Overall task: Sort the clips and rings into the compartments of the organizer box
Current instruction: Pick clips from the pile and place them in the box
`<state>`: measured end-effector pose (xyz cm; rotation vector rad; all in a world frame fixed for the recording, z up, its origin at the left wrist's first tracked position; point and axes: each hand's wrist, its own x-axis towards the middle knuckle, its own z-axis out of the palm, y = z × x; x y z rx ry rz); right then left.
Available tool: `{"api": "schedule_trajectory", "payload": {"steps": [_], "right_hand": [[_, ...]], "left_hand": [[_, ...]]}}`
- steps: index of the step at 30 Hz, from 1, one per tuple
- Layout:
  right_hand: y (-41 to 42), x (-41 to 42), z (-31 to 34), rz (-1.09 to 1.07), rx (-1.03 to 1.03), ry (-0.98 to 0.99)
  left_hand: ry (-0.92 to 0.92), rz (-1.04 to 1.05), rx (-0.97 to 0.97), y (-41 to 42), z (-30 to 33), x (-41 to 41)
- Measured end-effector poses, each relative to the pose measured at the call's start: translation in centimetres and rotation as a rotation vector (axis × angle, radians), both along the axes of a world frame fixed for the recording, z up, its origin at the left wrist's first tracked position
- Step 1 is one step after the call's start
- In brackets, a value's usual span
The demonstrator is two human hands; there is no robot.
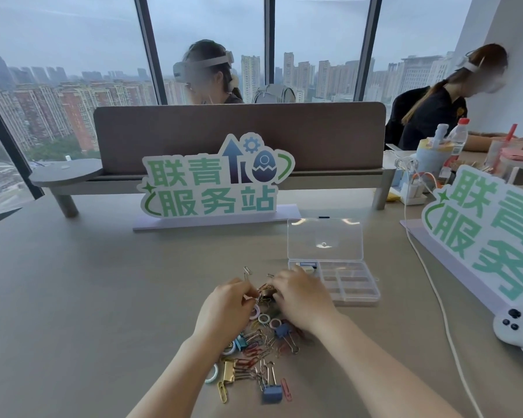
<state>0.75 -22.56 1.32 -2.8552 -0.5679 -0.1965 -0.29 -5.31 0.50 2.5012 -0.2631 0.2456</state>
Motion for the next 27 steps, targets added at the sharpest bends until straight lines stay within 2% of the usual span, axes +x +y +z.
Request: {"api": "schedule_trajectory", "payload": {"steps": [12, 27], "right_hand": [[0.9, -0.2, -0.3, -0.046, -0.097, -0.046], [1.0, -0.3, -0.8, -0.063, -0.011, -0.057]], "left_hand": [[-0.034, -0.039, -0.006, -0.6, -0.9, -1.5], [-0.048, -0.033, 0.003, -0.5, -0.7, -1.7]]}}
